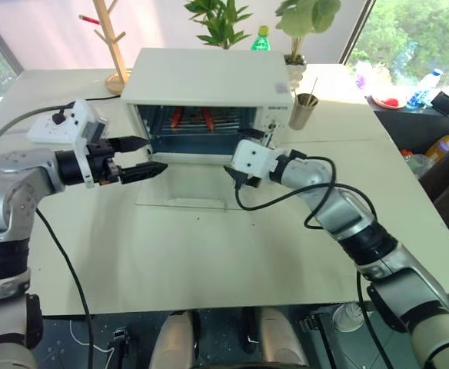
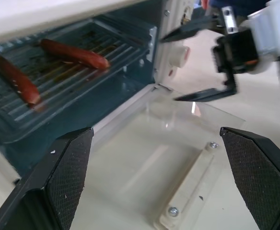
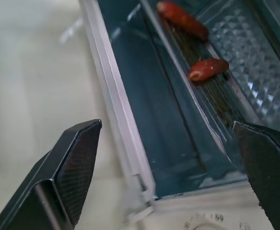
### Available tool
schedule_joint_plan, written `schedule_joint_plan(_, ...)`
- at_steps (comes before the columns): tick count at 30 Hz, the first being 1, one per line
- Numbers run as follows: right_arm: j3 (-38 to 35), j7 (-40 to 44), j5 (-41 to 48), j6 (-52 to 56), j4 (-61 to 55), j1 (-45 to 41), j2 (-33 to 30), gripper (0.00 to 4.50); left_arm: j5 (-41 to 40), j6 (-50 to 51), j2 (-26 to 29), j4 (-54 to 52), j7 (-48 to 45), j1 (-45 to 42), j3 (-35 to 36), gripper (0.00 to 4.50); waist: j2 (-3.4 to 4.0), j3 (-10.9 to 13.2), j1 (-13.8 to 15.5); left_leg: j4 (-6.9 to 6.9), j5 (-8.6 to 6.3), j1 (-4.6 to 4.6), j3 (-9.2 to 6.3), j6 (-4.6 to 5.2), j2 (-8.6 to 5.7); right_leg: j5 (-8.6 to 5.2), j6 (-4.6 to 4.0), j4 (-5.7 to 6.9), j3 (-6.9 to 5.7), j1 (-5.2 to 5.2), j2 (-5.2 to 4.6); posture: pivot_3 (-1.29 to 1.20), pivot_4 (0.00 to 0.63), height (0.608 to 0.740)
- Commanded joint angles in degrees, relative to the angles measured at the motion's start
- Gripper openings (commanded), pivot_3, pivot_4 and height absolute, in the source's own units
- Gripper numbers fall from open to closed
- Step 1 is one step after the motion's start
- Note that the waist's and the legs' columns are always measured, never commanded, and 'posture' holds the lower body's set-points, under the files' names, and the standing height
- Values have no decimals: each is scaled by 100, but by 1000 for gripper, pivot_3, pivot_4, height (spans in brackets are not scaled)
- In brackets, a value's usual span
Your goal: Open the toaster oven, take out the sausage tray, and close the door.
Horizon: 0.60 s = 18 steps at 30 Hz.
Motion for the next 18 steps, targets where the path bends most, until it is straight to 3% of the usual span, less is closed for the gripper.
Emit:
schedule_joint_plan(1,45,-211,-556,-591,610,-445,246,4500,-66,-88,154,-167,17,13,128,4477,0,0,-15,0,0,1,0,0,0,0,0,1,0,0,1,0,150,717)
schedule_joint_plan(10,71,-429,-1337,-1188,2094,-1203,901,4500,-7,-252,147,-65,3,62,46,4477,1,0,-37,-2,1,3,-1,-2,4,0,-2,5,0,-1,5,0,150,717)
schedule_joint_plan(18,198,-609,-1949,-937,3040,-1672,1444,4500,-33,-343,14,17,102,-59,-11,4477,1,0,-32,-2,2,3,-2,-3,3,1,-2,7,0,-1,3,0,150,717)
